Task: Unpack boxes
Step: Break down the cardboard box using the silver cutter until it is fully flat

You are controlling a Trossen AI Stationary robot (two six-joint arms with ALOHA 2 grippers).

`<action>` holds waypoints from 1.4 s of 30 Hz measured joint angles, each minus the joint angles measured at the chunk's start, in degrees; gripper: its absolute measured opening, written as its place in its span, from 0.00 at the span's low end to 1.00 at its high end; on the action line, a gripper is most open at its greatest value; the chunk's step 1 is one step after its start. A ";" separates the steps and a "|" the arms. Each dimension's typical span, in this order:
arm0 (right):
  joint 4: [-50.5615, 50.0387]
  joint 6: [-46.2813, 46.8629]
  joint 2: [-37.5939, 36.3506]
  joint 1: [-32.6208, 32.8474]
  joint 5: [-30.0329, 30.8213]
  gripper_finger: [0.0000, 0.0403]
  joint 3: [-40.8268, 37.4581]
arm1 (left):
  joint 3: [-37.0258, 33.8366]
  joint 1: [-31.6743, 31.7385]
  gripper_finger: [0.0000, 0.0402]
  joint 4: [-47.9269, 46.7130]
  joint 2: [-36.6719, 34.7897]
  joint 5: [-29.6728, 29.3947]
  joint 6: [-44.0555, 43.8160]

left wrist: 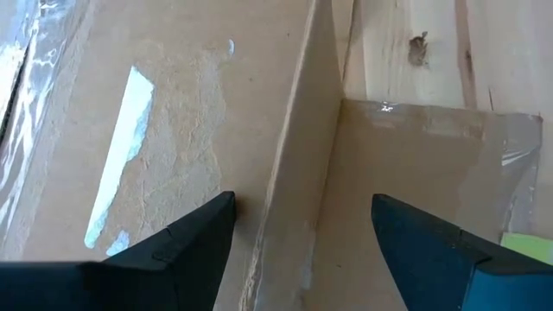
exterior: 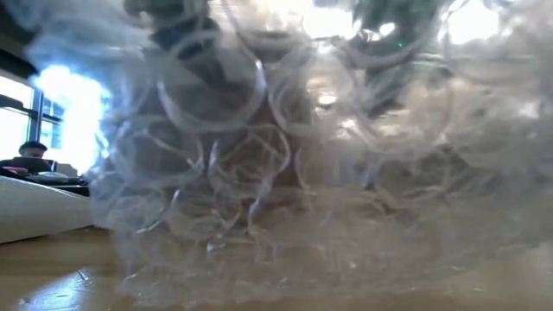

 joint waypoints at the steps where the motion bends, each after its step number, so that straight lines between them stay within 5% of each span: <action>1: -0.09 -0.01 0.00 0.16 -0.35 0.23 0.00 | 0.00 0.00 0.63 0.00 0.00 -0.03 0.00; 15: -2.98 -1.30 0.02 4.88 -2.61 0.23 -0.07 | -0.06 0.39 0.63 -0.24 1.43 -7.45 -3.87; 26: -5.43 -1.43 -0.02 5.50 -1.02 0.23 -0.07 | -0.10 0.34 0.63 -0.82 4.33 -18.14 -19.96; 42: -5.19 -2.27 0.04 0.87 2.15 0.23 -0.04 | -0.21 -3.21 0.63 2.19 4.55 -21.86 -30.67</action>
